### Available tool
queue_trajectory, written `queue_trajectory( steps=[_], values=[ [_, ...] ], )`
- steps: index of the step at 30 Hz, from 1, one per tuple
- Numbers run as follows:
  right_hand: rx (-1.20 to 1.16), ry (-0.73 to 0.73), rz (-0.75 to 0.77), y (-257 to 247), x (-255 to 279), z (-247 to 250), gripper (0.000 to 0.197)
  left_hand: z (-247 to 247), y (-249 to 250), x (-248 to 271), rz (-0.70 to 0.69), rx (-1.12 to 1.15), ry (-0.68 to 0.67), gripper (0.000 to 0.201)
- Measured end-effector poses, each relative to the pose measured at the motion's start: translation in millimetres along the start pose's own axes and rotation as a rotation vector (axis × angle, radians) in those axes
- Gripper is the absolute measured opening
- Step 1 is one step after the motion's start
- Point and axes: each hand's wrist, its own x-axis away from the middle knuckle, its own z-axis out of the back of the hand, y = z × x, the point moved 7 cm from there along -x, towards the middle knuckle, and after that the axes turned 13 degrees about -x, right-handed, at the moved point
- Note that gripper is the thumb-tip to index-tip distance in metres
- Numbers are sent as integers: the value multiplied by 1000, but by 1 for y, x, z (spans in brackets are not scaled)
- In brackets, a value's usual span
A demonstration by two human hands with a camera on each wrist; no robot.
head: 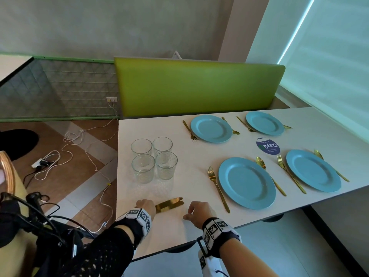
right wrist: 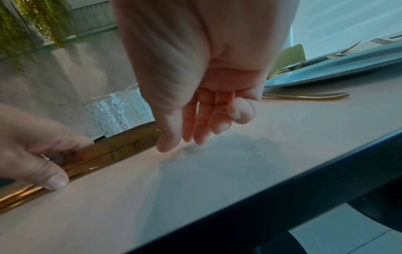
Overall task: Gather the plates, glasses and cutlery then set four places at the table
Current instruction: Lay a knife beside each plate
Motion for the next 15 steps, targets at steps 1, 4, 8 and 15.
queue_trajectory(
  steps=[1,4,8,15],
  values=[
    [1,0,-3,0,0,0,28,0,1,0,-2,7,3,36],
    [11,-4,-1,-2,-2,0,30,2,2,2,0,-14,1,37],
    [38,-7,11,-5,-4,2,31,4,7,2,-4,-3,27,37],
    [22,-5,40,-10,-4,1,28,13,9,0,-30,-19,122,35]
  ],
)
